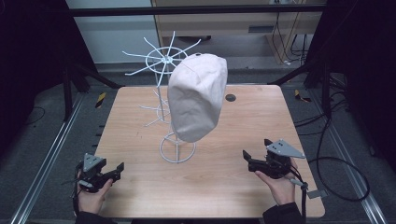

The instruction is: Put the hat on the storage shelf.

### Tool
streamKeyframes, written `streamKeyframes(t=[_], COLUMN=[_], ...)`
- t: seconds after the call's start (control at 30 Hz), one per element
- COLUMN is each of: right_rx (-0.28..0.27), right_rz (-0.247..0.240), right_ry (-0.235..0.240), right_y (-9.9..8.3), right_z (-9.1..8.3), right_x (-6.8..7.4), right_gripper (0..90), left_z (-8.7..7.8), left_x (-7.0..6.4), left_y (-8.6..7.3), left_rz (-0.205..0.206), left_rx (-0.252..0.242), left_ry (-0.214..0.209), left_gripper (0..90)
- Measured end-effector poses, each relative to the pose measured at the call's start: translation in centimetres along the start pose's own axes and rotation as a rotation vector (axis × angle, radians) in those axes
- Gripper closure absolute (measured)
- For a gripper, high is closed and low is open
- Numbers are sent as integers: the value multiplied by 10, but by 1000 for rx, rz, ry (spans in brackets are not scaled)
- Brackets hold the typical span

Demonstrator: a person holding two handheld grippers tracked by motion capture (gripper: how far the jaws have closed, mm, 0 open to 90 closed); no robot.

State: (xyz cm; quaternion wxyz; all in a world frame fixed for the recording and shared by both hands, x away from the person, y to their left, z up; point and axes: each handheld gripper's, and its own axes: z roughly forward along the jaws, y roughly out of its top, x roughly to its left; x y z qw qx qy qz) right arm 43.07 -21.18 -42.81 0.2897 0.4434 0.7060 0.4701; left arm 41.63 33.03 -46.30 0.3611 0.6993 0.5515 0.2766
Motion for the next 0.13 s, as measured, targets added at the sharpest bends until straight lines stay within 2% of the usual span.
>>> streamKeyframes(t=[0.03,0.13], right_rx=[18,34], right_rz=[5,9], right_ry=[-22,-41], right_y=[-7,-13], right_z=[2,3], right_x=[-7,-12], right_gripper=[112,112], left_z=[0,0], left_x=[0,1], left_y=[0,0], left_rz=[1,1], left_rx=[1,0], left_ry=[-2,-3], left_gripper=[260,255])
